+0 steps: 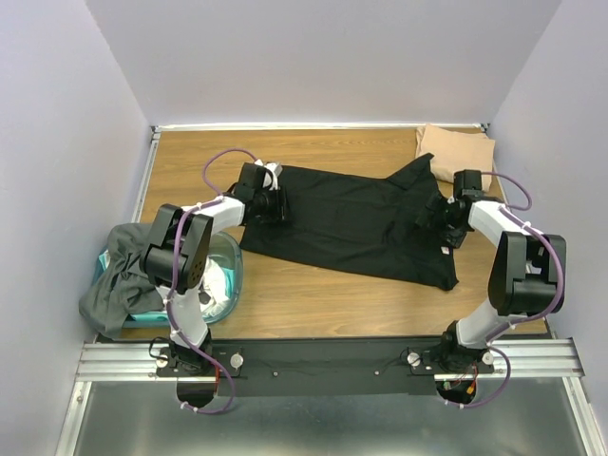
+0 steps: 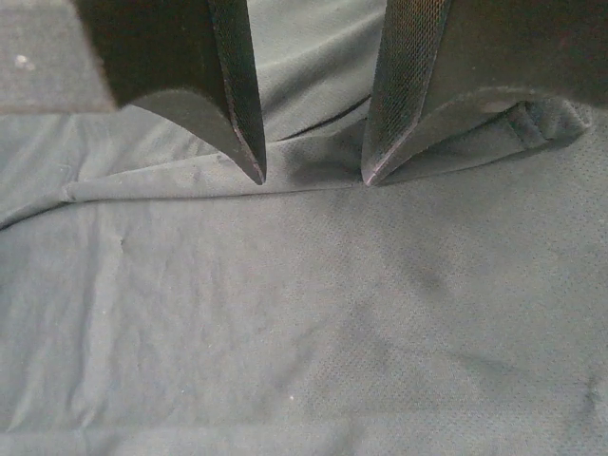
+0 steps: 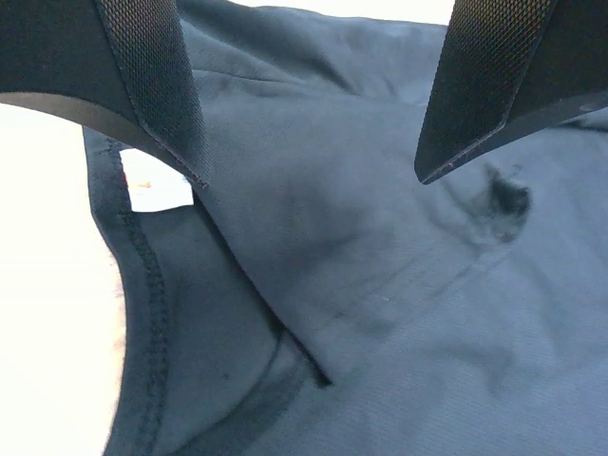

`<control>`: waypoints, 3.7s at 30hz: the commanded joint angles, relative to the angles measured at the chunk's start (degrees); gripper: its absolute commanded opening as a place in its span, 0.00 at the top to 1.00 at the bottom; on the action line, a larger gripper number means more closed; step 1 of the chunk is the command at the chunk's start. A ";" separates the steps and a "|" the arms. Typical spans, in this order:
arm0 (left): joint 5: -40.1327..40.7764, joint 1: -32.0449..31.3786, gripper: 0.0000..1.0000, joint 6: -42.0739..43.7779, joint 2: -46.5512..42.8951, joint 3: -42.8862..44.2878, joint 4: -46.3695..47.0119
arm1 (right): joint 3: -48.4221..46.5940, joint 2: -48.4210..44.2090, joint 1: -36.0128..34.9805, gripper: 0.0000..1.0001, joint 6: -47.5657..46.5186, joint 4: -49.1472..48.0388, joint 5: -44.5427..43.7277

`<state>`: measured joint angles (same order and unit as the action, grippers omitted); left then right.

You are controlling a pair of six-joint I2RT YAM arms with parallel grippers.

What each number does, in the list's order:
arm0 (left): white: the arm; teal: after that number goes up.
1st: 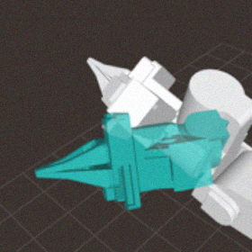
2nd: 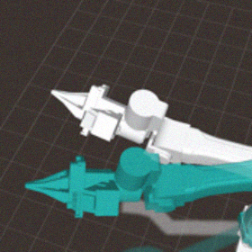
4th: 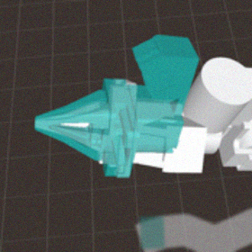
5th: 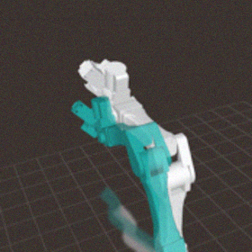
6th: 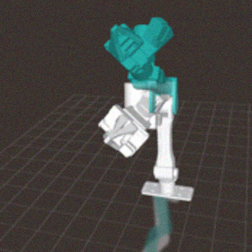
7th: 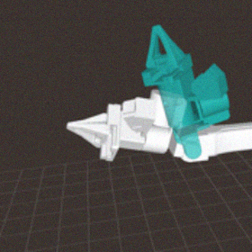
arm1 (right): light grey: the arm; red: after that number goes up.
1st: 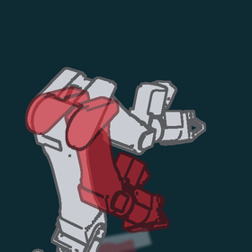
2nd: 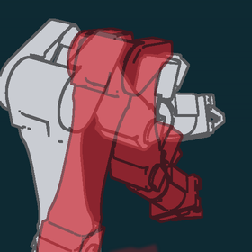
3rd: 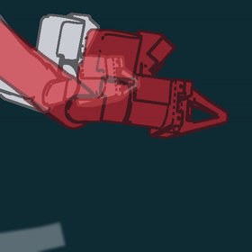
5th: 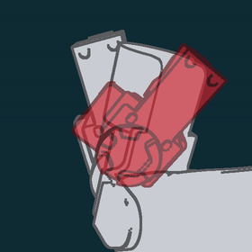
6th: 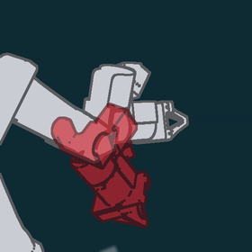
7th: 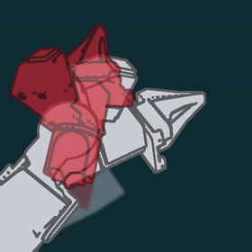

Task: Fold and stack the t-shirts
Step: Fold the tshirt

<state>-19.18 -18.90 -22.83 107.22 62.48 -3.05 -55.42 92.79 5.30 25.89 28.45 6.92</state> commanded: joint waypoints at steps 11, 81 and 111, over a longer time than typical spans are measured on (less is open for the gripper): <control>-0.16 -0.26 0.47 -0.46 -5.00 -10.09 0.76 | 9.71 -0.85 0.32 0.00 7.59 7.49 -11.13; 5.81 5.97 0.44 4.11 1.76 14.25 -12.51 | -28.17 28.41 1.29 0.75 -4.88 -17.64 -3.14; 10.83 8.88 0.49 5.60 17.06 28.66 -11.98 | -22.89 22.70 1.29 1.00 -4.80 -17.90 -0.24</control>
<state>-6.94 -9.87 -17.74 122.50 89.65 -15.49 -79.42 118.08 6.39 20.97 11.18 5.61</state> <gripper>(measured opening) 0.527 0.006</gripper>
